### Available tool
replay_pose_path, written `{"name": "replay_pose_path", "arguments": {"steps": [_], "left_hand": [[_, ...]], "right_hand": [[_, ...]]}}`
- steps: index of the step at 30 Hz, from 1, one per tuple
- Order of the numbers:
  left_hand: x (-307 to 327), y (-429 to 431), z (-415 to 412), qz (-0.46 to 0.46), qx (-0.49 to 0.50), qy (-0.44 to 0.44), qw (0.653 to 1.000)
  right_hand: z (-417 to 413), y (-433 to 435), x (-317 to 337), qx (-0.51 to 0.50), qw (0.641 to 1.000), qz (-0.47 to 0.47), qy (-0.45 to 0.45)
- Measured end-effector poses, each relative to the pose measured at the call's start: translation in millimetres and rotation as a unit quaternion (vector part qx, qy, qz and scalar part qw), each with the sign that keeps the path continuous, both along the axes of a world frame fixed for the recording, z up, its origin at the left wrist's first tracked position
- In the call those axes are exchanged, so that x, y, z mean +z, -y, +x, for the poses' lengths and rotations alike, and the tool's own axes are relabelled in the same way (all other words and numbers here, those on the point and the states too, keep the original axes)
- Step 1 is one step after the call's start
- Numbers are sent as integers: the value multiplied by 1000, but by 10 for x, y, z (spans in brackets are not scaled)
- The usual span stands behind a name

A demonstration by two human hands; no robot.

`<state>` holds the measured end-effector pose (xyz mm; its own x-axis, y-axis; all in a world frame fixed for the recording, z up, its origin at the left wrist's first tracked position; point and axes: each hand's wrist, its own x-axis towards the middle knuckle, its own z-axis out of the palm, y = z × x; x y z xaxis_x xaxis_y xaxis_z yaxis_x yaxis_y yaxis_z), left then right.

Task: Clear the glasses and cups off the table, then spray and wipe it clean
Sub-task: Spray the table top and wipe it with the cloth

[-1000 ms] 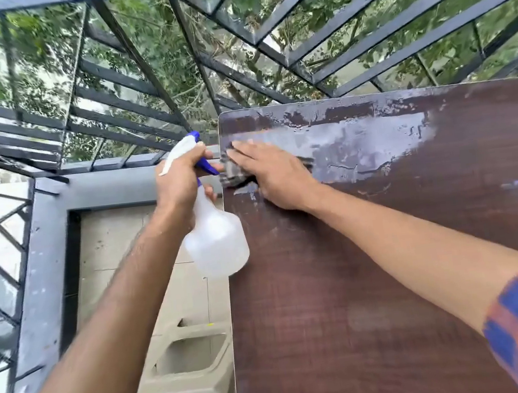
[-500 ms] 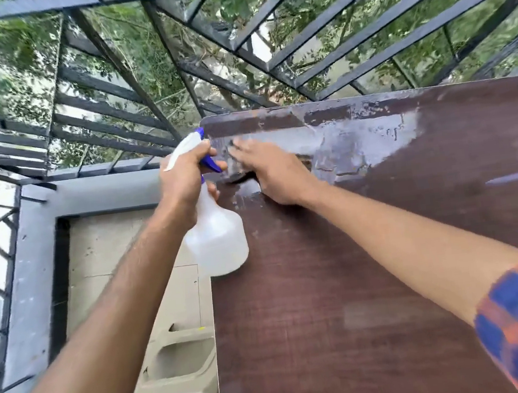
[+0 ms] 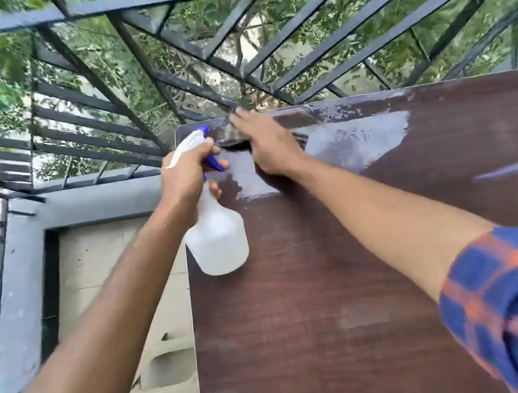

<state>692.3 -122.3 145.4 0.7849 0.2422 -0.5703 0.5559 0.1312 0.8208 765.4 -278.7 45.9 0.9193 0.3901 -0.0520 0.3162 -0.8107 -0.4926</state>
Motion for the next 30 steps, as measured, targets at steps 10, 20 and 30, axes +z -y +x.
{"name": "replay_pose_path", "arguments": {"steps": [10, 20, 30], "left_hand": [[-6, 269, -61, -20, -16, -8, 1000], [-5, 658, -135, -10, -26, -7, 1000], [39, 1038, -142, -12, -44, -15, 999]], "right_hand": [[-313, 1585, -108, -121, 990, -43, 61], [-514, 718, -36, -12, 998, -23, 51], [-188, 2391, -100, -250, 965, -56, 47]]}}
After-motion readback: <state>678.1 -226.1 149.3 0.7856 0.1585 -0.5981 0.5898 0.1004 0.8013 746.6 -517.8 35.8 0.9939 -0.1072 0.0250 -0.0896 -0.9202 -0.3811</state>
